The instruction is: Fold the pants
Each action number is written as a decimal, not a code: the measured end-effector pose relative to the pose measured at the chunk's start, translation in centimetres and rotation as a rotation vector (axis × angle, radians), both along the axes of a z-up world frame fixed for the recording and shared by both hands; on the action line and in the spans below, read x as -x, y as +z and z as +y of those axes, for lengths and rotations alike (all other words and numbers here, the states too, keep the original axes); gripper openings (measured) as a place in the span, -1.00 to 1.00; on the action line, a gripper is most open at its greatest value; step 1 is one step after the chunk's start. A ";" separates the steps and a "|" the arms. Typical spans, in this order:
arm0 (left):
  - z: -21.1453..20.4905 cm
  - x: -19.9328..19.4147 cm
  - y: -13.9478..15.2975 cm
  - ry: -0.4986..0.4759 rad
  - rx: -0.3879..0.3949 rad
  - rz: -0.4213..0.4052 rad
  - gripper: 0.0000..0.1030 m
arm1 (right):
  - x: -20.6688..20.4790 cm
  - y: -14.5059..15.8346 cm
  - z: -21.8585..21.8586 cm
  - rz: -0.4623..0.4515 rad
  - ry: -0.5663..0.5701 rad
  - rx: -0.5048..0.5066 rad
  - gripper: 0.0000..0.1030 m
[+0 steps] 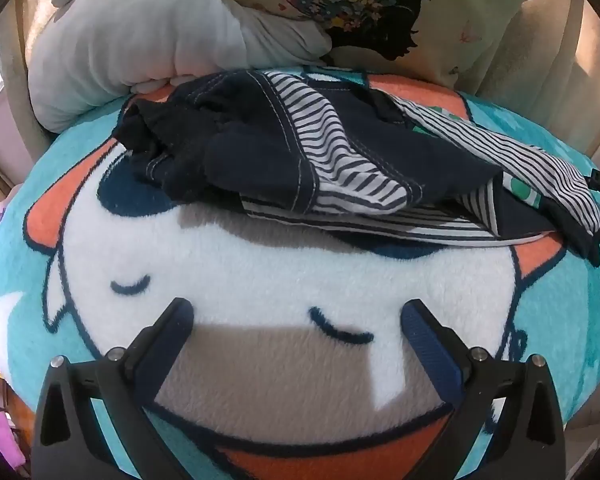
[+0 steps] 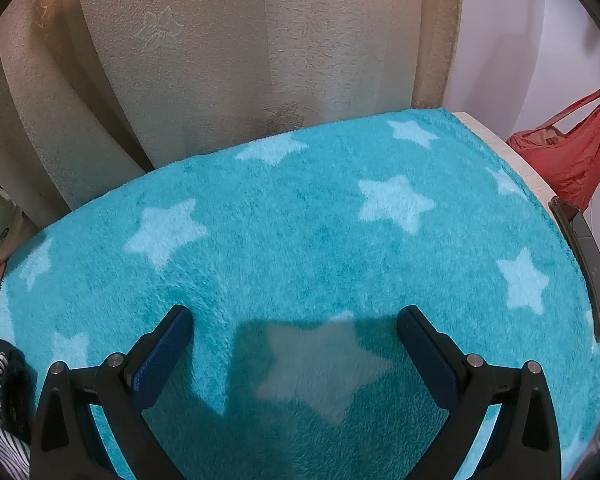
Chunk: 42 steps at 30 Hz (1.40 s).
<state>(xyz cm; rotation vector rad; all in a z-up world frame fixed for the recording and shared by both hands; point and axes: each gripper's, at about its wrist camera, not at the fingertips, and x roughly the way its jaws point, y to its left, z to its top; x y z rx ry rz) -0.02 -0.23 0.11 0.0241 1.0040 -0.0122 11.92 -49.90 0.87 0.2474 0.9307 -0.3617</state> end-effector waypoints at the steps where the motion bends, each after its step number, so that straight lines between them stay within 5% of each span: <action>1: 0.1 0.0 -0.1 -0.001 0.002 0.001 1.00 | 0.0 0.0 0.0 -0.002 0.000 0.001 0.99; 31: 0.2 0.7 0.3 -0.001 0.017 -0.036 1.00 | 0.0 0.0 0.0 -0.001 0.000 0.000 0.99; 42: 0.3 0.2 0.2 -0.130 0.016 -0.062 1.00 | 0.0 0.0 0.0 -0.001 0.000 0.000 0.99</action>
